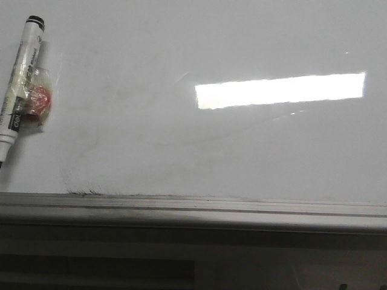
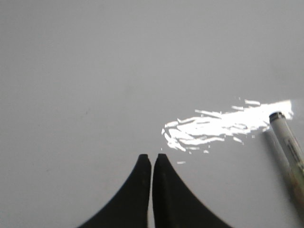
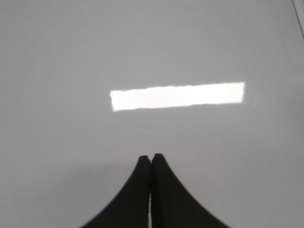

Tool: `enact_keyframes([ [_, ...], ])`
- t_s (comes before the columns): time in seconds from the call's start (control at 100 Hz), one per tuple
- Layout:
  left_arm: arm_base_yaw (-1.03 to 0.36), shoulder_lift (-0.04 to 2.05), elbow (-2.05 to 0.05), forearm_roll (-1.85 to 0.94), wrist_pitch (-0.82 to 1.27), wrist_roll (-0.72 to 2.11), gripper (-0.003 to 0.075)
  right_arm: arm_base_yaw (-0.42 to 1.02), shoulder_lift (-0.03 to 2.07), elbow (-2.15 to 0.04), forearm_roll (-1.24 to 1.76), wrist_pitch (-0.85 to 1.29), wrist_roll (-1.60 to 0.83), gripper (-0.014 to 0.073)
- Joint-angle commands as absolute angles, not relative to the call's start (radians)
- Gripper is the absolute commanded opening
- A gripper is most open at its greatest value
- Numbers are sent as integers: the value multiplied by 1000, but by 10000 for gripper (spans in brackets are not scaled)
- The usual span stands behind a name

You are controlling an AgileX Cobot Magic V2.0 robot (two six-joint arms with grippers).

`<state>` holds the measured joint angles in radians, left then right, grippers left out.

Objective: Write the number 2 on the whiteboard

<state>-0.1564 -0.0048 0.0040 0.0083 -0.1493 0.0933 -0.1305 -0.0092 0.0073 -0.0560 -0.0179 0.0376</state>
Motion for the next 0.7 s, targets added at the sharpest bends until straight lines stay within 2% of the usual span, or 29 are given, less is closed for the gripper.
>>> enact_keyframes([
  [0.0, -153, -32, 31, -45, -295, 78, -20, -134, -34, 28, -68, -160, 31, -71],
  [0.17, -151, -21, 2, -247, -282, 76, -20, -130, -22, -59, -30, 14, 81, -71],
  [0.31, -130, 81, -142, -249, -27, 76, -20, -125, 62, -268, -13, 280, 81, -71],
  [0.43, -114, 193, -269, -237, 84, 76, -20, -125, 164, -407, 0, 450, 81, -71],
  [0.58, -114, 304, -321, -222, 109, 76, -16, -125, 249, -440, 0, 505, 81, -71],
  [0.63, -116, 331, -321, -222, 102, 76, 8, -122, 256, -429, 0, 505, 81, -71],
  [0.69, -116, 361, -319, -227, 90, 76, 103, -120, 256, -409, 0, 480, 81, -71],
])
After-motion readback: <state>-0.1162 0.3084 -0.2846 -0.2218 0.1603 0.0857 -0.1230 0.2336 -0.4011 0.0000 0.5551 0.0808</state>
